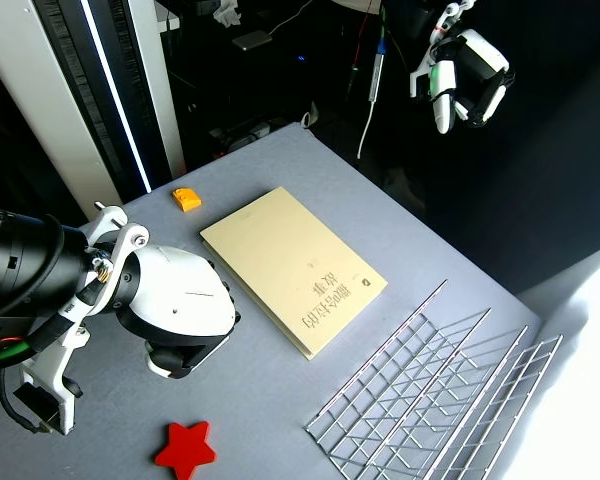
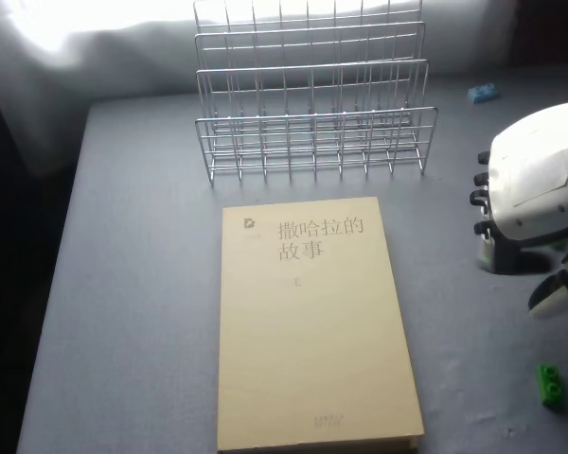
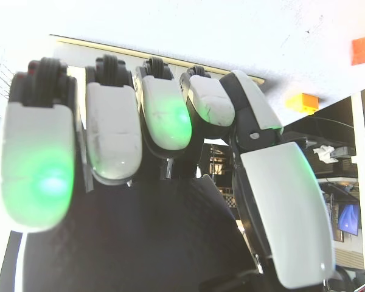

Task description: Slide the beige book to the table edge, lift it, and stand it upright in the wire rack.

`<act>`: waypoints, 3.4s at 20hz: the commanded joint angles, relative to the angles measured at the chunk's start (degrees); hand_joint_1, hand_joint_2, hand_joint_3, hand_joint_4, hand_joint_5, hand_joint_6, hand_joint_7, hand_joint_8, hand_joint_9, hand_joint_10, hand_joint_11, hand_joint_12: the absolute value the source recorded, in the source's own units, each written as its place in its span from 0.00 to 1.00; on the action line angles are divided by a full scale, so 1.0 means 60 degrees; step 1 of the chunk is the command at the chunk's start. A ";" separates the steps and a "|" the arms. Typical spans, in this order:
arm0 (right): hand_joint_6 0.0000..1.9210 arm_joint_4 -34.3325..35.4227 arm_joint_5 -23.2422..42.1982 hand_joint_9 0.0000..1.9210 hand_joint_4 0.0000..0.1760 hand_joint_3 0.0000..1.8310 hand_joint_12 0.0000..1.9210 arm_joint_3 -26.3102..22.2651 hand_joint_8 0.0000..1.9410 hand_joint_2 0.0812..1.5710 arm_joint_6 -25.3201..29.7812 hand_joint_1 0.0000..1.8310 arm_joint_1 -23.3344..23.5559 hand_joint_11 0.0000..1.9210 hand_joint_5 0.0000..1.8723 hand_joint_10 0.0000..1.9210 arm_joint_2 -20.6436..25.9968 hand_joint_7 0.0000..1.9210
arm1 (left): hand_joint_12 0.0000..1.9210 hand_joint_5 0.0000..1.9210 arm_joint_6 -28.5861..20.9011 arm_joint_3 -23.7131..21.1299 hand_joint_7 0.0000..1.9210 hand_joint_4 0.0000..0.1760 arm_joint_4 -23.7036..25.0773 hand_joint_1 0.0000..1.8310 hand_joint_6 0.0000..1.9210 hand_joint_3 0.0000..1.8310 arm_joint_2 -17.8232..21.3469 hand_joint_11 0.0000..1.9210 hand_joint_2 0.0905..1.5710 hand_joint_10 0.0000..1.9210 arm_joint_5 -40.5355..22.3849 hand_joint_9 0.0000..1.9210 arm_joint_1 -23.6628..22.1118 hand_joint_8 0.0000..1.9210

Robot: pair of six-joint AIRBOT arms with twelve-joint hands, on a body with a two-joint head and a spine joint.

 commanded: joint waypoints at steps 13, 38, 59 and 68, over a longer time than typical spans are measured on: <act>0.00 0.0297 -0.0103 0.19 0.00 0.00 0.53 0.0003 0.00 0.77 -0.0051 0.16 -0.0138 0.00 0.22 0.00 -0.0077 0.21 | 0.42 0.21 -0.1588 0.0153 0.21 0.00 -0.0245 0.07 0.00 0.00 0.0165 0.01 0.79 0.00 -0.0357 0.19 -0.0002 0.00; 0.00 0.0279 -0.0948 0.19 0.00 0.00 0.50 0.0197 0.00 0.78 0.0062 0.13 -0.0649 0.00 0.20 0.00 -0.1855 0.20 | 0.43 0.20 -0.2935 0.0445 0.20 0.00 -0.0223 0.04 0.00 0.00 0.1038 0.00 0.81 0.00 0.8875 0.19 -0.1282 0.00; 0.00 0.0277 -0.1702 0.20 0.00 0.00 0.51 0.0821 0.00 0.78 0.0102 0.15 -0.0403 0.00 0.22 0.00 -0.3380 0.21 | 0.41 0.19 -0.3322 0.2298 0.19 0.00 -0.0721 0.13 0.00 0.00 -0.0567 0.01 0.74 0.00 1.1088 0.19 -0.3618 0.00; 0.00 0.0281 -0.1722 0.19 0.00 0.00 0.50 0.0851 0.00 0.78 0.0390 0.14 -0.0381 0.00 0.22 0.00 -0.3815 0.20 | 0.40 0.17 -0.3914 0.2846 0.16 0.00 -0.0885 0.29 0.00 0.00 -0.0768 0.01 0.66 0.00 1.0988 0.16 -0.3479 0.00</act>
